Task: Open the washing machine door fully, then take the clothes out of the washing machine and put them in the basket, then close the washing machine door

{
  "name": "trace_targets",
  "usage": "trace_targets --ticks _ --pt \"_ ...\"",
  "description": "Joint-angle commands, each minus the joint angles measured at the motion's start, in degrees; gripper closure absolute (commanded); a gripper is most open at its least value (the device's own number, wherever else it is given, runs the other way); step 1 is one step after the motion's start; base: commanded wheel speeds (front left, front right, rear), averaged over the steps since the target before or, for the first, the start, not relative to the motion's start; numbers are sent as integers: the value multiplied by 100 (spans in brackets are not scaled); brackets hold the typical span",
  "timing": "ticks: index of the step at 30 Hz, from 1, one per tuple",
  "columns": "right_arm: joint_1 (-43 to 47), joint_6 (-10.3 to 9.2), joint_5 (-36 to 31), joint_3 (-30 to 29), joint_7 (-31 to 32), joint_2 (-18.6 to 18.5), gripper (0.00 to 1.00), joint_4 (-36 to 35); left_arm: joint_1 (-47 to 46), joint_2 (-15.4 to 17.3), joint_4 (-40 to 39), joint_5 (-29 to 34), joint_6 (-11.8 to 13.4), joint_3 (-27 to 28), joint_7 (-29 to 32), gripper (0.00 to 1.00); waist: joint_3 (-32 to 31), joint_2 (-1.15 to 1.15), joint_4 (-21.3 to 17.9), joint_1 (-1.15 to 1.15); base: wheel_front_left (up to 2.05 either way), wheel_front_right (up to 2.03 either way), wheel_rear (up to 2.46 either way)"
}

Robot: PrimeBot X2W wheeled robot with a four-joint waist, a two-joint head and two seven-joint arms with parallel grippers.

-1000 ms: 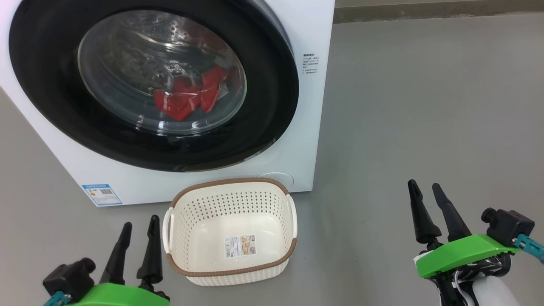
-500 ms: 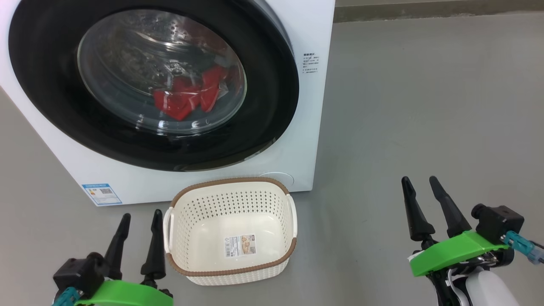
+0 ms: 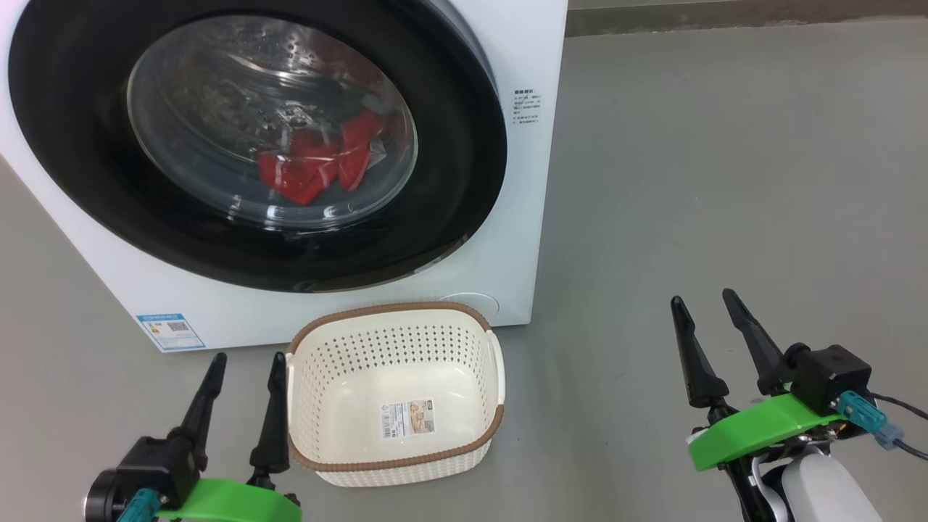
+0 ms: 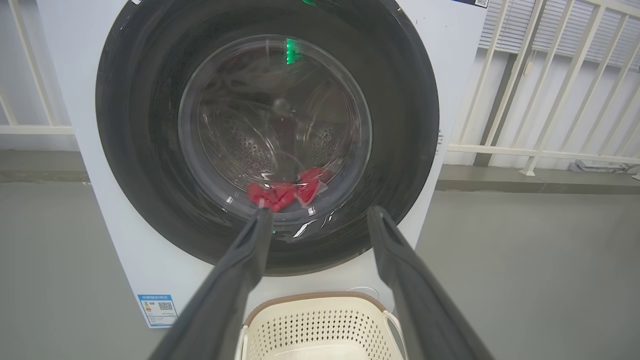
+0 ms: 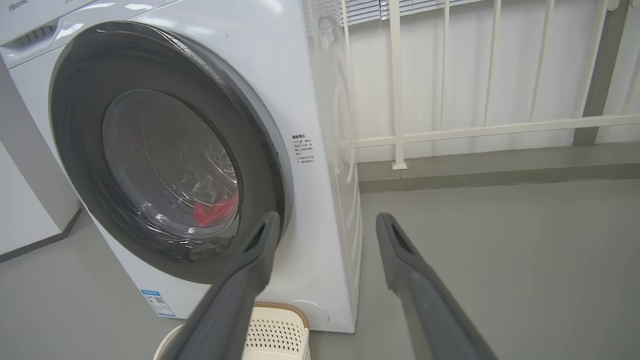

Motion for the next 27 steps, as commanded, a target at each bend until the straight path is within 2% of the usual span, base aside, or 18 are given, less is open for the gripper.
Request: trace_targets --ticks 1,3,26,27 --pt "-303 -4 -224 157 -103 -63 0 -125 -277 99 -171 208 39 152 -87 0 -2 0 -3 0 0 0 0" --pt "-316 -4 -350 160 -136 -64 0 -114 -287 101 -165 338 41 146 -120 0 0 0 -5 0 0 0 0" --pt "-339 -4 -335 55 -136 -64 0 -24 -334 101 -52 244 13 161 -121 0 1 0 31 0 0 0 0" --pt "-337 -4 -335 49 -136 -64 13 -29 -336 101 -53 244 12 159 -121 0 9 0 38 0 0 0 0"
